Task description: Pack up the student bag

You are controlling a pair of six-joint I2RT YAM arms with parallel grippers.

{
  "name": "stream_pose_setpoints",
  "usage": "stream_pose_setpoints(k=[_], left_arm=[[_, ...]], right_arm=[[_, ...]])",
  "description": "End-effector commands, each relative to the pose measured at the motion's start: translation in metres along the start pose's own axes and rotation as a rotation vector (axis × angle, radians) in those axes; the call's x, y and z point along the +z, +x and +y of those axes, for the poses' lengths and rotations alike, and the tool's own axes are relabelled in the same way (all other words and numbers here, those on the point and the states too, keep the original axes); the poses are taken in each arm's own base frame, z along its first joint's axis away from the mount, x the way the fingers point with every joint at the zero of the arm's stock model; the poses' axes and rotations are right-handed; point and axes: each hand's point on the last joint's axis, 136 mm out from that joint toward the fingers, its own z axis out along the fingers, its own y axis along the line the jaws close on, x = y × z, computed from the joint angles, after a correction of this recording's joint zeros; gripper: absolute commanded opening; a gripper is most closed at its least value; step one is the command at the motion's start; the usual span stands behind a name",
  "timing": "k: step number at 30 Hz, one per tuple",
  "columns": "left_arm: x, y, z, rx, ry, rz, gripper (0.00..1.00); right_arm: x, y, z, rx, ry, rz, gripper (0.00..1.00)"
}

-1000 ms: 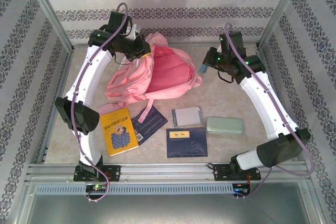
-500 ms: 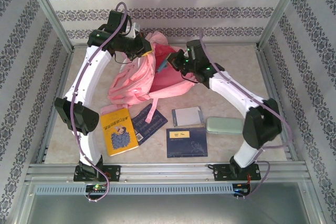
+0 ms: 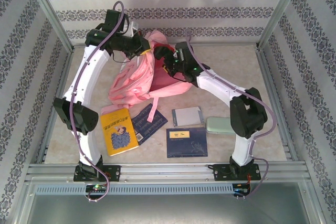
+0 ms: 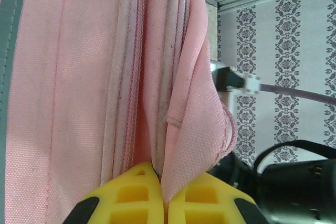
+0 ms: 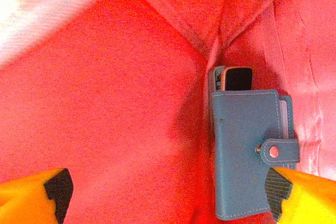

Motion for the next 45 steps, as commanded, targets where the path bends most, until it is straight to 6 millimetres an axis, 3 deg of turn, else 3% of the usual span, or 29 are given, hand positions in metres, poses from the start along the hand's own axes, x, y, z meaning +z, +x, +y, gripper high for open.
stream_pose_setpoints(k=[1, 8, 13, 16, 20, 22, 27, 30, 34, 45], left_arm=[[-0.040, -0.025, -0.050, 0.120, 0.154, -0.133, 0.00], [-0.030, -0.034, -0.040, 0.105, 0.122, -0.140, 0.00], [-0.023, -0.040, -0.032, 0.094, 0.089, -0.150, 0.00], [-0.019, -0.043, -0.027, 0.089, 0.069, -0.155, 0.00], [-0.014, -0.044, -0.023, 0.079, 0.057, -0.151, 0.00], [-0.009, -0.044, -0.021, 0.071, 0.054, -0.143, 0.00], [0.000, -0.041, -0.020, 0.055, 0.049, -0.124, 0.00], [0.003, -0.038, -0.018, 0.046, 0.048, -0.111, 0.00], [0.004, -0.036, -0.017, 0.042, 0.048, -0.100, 0.00], [0.001, -0.033, -0.020, 0.040, 0.061, -0.088, 0.00]], right_arm=[[-0.044, -0.003, 0.052, -0.175, -0.121, 0.015, 0.94], [-0.109, 0.004, 0.036, -0.383, -0.012, -0.028, 0.95], [-0.152, 0.014, 0.005, -0.443, 0.049, -0.013, 0.93], [-0.170, 0.032, -0.032, -0.461, 0.211, 0.056, 0.91], [-0.211, 0.043, -0.117, -0.327, 0.612, 0.080, 0.94], [-0.237, 0.048, -0.154, -0.205, 0.764, 0.048, 0.98], [-0.277, 0.064, -0.223, 0.226, 0.866, -0.089, 0.98], [-0.281, 0.079, -0.251, 0.512, 0.839, -0.167, 0.98], [-0.278, 0.085, -0.279, 0.713, 0.817, -0.273, 0.98], [-0.274, 0.065, -0.312, 0.817, 0.816, -0.396, 0.98]])
